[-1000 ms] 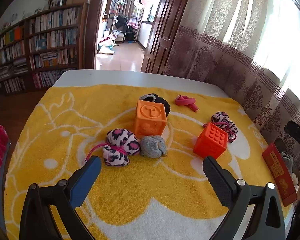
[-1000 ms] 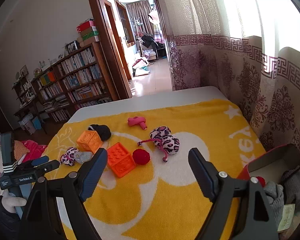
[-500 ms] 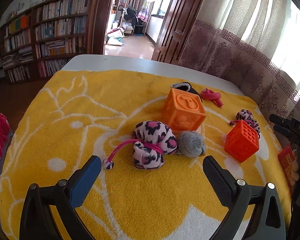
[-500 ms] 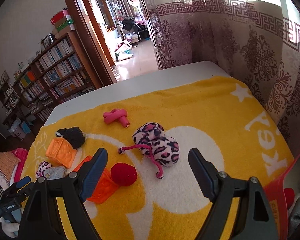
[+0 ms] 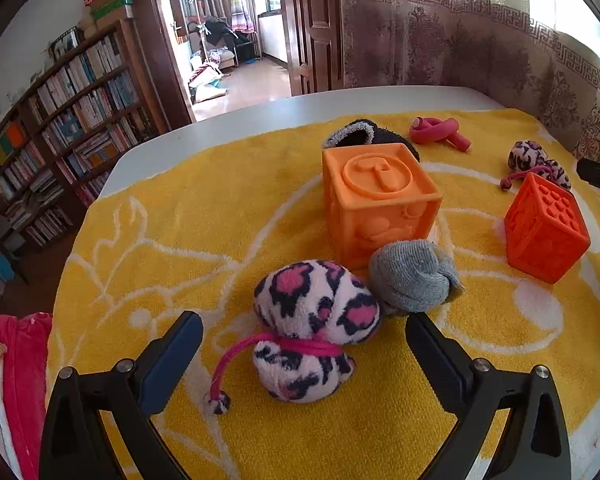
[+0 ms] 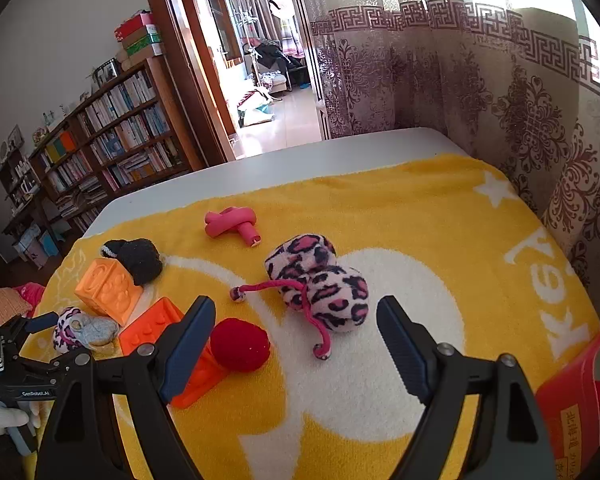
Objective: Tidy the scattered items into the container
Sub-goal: 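Grasp a pink leopard plush with the left gripper while the right grasps another, then carry both leopard plushes into the red box and open both grippers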
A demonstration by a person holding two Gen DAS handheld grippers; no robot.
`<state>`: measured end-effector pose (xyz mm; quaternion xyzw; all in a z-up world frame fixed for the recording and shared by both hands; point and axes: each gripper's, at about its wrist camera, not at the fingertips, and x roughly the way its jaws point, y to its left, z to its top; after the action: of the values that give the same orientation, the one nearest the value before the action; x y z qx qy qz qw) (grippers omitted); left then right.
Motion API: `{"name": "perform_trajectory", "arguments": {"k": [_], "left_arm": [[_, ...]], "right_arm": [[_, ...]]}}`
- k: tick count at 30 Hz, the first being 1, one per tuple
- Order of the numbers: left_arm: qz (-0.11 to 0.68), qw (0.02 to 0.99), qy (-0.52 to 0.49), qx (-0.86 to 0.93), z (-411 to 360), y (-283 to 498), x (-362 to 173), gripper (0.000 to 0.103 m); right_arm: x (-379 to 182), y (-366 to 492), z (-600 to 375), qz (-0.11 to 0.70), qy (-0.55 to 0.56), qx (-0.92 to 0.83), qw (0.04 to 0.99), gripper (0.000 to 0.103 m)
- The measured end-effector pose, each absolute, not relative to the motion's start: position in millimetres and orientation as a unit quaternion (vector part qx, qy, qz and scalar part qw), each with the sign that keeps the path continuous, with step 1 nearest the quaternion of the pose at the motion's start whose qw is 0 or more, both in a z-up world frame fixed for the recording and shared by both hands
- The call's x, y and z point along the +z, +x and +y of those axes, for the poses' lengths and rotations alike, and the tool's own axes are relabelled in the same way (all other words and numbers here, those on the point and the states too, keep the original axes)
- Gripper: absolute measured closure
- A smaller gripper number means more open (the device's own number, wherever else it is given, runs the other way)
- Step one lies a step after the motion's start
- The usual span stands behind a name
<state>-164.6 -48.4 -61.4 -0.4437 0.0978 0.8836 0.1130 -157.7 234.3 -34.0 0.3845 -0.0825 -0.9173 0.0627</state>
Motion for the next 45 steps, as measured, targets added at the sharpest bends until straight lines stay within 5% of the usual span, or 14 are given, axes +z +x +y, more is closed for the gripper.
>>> {"name": "perform_trajectory", "arguments": {"k": [2, 3, 5, 8, 24, 31, 45], "left_arm": [[0.095, 0.118, -0.449, 0.881, -46.5, -168.4, -66.0, 0.006], [0.09, 0.126, -0.449, 0.88, -46.2, -168.6, -66.0, 0.024], [0.07, 0.14, -0.442, 0.883, -49.5, -167.1, -62.7, 0.043], [0.038, 0.153, -0.435, 0.887, -59.3, -165.7, -58.8, 0.047], [-0.007, 0.18, -0.404, 0.897, -61.7, -140.6, -31.6, 0.047], [-0.024, 0.182, -0.411, 0.893, -64.3, -140.3, -36.8, 0.047], [-0.056, 0.193, -0.426, 0.882, -66.5, -145.9, -50.2, 0.047]], "right_arm": [[-38.3, -158.0, 236.3, -0.083, 0.394, -0.914, 0.058, 0.017], [-40.2, -158.4, 236.2, -0.081, 0.398, -0.912, 0.056, 0.017], [-42.3, -158.8, 233.7, -0.072, 0.403, -0.911, 0.052, 0.017], [-41.9, -157.5, 228.8, -0.067, 0.4, -0.912, 0.063, 0.018], [-49.0, -197.3, 213.2, 0.012, 0.444, -0.895, 0.051, 0.019], [-65.1, -226.7, 227.5, -0.012, 0.451, -0.892, 0.041, 0.044], [-60.8, -214.0, 237.5, -0.036, 0.412, -0.909, 0.051, 0.05]]}}
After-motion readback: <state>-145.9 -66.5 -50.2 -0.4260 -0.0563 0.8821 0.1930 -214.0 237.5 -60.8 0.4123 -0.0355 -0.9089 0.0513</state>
